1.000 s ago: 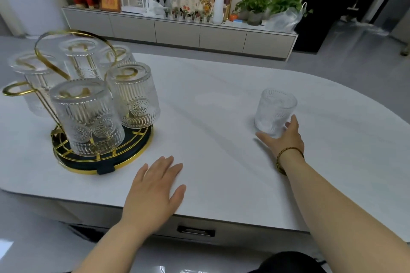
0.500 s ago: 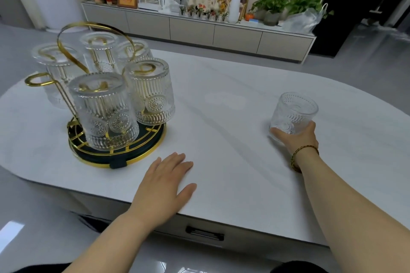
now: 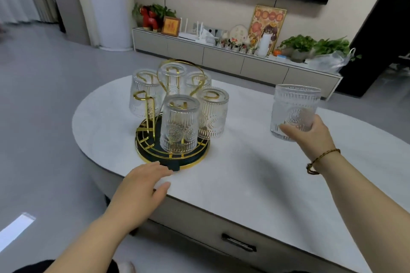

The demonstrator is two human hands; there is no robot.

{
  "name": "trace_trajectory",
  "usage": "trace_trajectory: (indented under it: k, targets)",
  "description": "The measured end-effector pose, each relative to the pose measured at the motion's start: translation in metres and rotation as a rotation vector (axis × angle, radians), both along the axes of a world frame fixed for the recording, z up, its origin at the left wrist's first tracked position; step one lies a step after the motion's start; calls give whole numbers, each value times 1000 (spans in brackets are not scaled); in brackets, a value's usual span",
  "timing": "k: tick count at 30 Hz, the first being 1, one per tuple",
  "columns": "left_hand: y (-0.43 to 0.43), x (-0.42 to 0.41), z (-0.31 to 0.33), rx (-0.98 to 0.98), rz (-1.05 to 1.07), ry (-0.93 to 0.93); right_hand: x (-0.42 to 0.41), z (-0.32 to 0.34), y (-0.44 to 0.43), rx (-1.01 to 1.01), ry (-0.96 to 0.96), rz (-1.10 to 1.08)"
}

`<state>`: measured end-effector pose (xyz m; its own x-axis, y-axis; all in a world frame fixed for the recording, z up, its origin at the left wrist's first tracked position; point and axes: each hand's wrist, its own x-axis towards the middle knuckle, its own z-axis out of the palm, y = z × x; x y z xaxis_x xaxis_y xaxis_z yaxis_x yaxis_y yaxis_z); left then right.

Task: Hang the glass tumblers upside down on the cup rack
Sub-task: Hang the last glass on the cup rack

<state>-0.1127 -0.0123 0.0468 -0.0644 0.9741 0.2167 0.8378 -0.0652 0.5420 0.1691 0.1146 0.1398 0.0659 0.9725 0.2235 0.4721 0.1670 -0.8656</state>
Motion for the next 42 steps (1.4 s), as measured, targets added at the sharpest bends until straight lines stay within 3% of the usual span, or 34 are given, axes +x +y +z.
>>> trace_trajectory:
  k: [4, 9, 18, 31, 42]
  targets:
    - [-6, -27, -2, 17, 127, -53, -24, 42, -14, 89, -147, 98]
    - [7, -34, -12, -126, 61, 75, -62, 96, -21, 113, -308, 306]
    - [23, -42, -23, -254, 13, 187, -147, 146, -22, 236, -828, 505]
    - [24, -47, -27, -281, -26, 159, -250, 140, -12, 256, -1263, 642]
    - [28, -45, -24, -314, -43, 140, -284, 96, -1, 156, -1391, 724]
